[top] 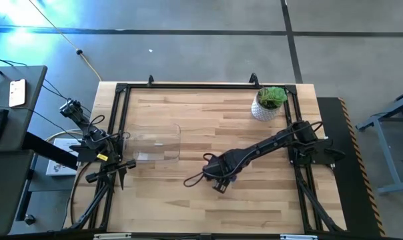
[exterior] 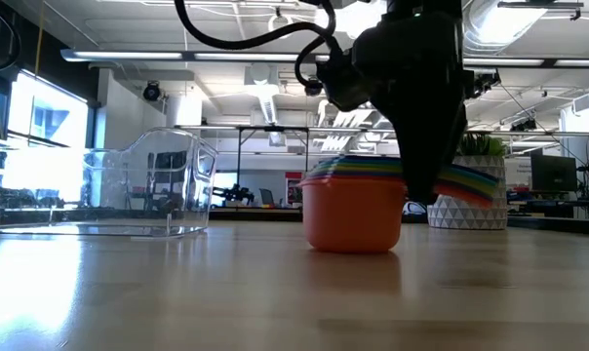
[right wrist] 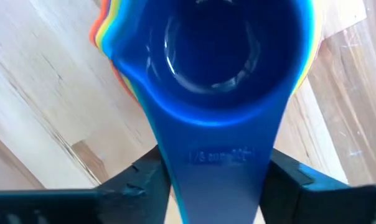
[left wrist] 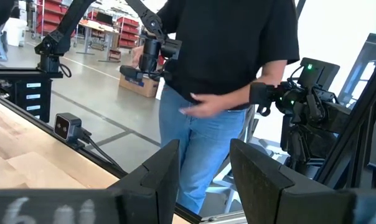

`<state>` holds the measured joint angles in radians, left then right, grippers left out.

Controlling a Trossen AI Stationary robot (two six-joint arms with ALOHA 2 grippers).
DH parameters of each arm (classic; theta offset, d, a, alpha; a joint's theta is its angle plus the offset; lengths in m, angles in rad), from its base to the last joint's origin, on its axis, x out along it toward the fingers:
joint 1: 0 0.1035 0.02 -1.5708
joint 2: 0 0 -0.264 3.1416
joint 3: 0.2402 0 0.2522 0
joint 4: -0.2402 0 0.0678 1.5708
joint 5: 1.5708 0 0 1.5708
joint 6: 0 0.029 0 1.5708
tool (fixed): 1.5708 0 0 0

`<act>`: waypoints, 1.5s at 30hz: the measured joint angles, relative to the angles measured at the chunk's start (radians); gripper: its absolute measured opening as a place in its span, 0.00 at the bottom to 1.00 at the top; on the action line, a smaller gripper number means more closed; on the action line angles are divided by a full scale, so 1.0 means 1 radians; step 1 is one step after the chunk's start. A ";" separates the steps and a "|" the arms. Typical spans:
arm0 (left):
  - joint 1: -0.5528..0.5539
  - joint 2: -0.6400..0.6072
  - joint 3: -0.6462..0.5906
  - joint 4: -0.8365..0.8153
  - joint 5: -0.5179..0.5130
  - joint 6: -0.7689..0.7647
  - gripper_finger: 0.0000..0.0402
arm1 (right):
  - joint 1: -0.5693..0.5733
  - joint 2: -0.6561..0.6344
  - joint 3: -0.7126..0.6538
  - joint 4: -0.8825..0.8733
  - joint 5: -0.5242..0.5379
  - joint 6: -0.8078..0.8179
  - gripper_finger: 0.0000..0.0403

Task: Nest measuring cups in basket
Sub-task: Put the measuring cups on the transparent bin

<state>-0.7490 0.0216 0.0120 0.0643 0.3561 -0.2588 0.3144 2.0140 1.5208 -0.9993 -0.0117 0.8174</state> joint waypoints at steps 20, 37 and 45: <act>0.000 0.000 0.000 0.000 0.000 0.000 0.33 | -0.014 0.000 0.000 0.010 -0.024 0.078 0.34; 0.000 0.000 0.000 0.000 0.000 0.000 0.33 | -0.018 0.000 0.023 -0.031 0.035 0.117 0.34; 0.000 0.000 0.000 0.000 0.000 0.000 0.33 | -0.042 0.000 0.037 -0.040 0.040 0.117 0.34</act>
<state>-0.7493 0.0216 0.0120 0.0643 0.3563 -0.2588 0.2727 2.0140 1.5578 -1.0389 0.0288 0.9345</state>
